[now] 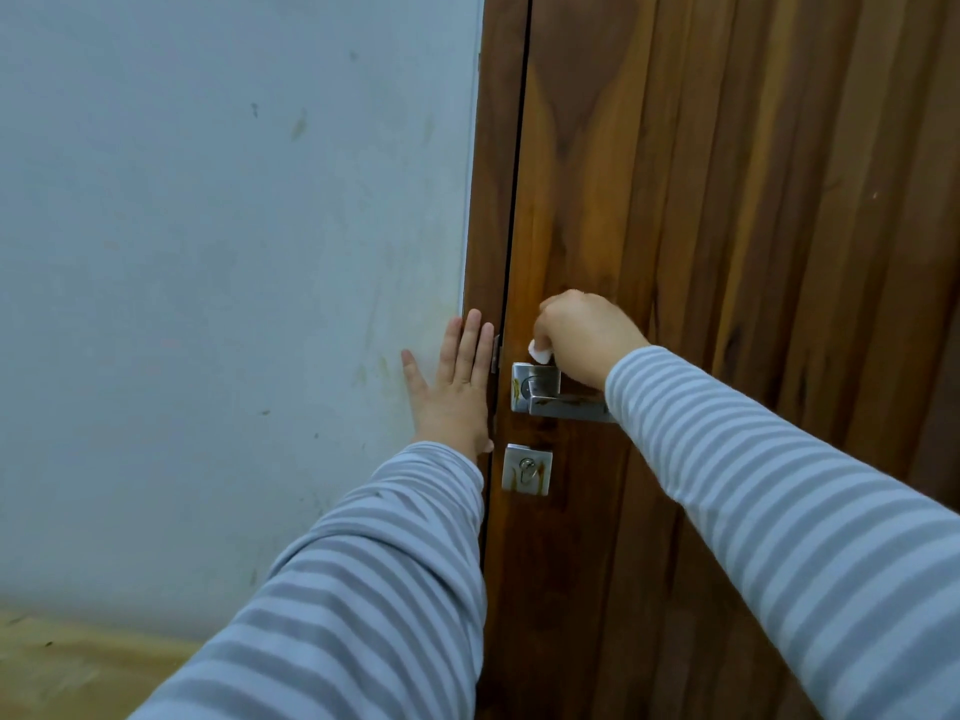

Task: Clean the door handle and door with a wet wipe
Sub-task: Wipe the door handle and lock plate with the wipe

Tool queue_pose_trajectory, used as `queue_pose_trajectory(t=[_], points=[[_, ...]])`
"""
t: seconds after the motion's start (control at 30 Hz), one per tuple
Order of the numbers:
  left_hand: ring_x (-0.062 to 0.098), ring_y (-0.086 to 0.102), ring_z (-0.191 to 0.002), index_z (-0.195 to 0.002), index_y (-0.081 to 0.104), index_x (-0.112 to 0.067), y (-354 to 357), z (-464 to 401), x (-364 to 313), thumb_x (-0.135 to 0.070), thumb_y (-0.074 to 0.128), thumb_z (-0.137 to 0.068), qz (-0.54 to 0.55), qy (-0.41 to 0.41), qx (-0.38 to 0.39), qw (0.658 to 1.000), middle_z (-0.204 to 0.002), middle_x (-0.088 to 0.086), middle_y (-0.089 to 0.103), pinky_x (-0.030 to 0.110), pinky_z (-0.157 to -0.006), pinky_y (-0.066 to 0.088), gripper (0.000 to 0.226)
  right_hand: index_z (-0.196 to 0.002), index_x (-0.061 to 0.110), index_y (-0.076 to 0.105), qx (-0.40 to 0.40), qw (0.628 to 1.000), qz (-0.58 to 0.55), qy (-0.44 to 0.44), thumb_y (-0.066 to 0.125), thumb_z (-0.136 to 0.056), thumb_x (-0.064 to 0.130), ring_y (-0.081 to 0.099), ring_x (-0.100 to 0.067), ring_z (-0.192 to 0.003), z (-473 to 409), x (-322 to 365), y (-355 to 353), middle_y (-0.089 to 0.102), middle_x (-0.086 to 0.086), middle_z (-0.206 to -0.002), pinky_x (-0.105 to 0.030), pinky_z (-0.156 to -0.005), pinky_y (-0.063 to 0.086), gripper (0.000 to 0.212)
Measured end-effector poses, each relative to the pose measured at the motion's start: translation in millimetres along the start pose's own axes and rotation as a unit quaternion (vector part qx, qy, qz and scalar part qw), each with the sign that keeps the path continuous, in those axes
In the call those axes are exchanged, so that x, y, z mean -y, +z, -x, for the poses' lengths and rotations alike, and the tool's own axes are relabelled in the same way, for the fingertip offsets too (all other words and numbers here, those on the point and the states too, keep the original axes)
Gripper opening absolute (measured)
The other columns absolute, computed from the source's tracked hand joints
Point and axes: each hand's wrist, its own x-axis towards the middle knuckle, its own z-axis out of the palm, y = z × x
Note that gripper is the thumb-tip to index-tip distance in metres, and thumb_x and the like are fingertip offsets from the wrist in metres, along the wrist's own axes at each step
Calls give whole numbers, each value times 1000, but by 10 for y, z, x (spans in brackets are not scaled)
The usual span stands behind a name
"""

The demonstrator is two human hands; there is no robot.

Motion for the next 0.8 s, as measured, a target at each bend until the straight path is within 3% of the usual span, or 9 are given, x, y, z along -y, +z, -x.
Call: queue_pose_trajectory(t=[0.1,0.2,0.3,0.57,0.8], points=[[27,-45,-136,-122,-56,-13,24,21,-17,-48,76,-78,-2,-9,-24,1000,-130,5,-64,67,-112,0,144,-108,17,69,-77,996,-41,6,60,-89,14,62,-24,-94,-29,-204,-220,64,-6,-107,-35,-84,52,22],[27,-43,-137,-118,-59,-12,48,21,-45,-41,74,-82,-3,-24,-34,999,-129,6,-64,66,-113,6,140,-104,14,72,-233,970,-64,-5,59,-88,5,61,-24,-91,-108,-309,-426,64,-6,-102,-29,-75,48,22],[28,-43,-136,-121,-57,-11,72,19,-57,-38,73,-84,-6,-33,-36,999,-131,7,-64,66,-114,10,137,-101,8,71,-303,952,-49,-1,57,-89,5,59,-26,-87,-234,-281,-516,62,-9,-97,-31,-73,49,18],[28,-48,-132,-119,-57,-12,83,-27,-73,-39,73,-84,-8,-41,-33,999,-131,6,-64,65,-113,10,137,-102,5,69,-280,960,-25,-9,55,-87,-2,54,-27,-84,-186,-313,-193,50,-5,-82,-30,-68,41,21],[27,-49,-130,-119,-56,-13,53,-21,-60,-41,74,-82,-14,-34,-22,999,-125,6,-67,65,-115,9,139,-107,9,68,-227,973,-27,-40,52,-89,-3,53,-24,-91,26,-325,22,58,-7,-91,-27,-72,37,27]])
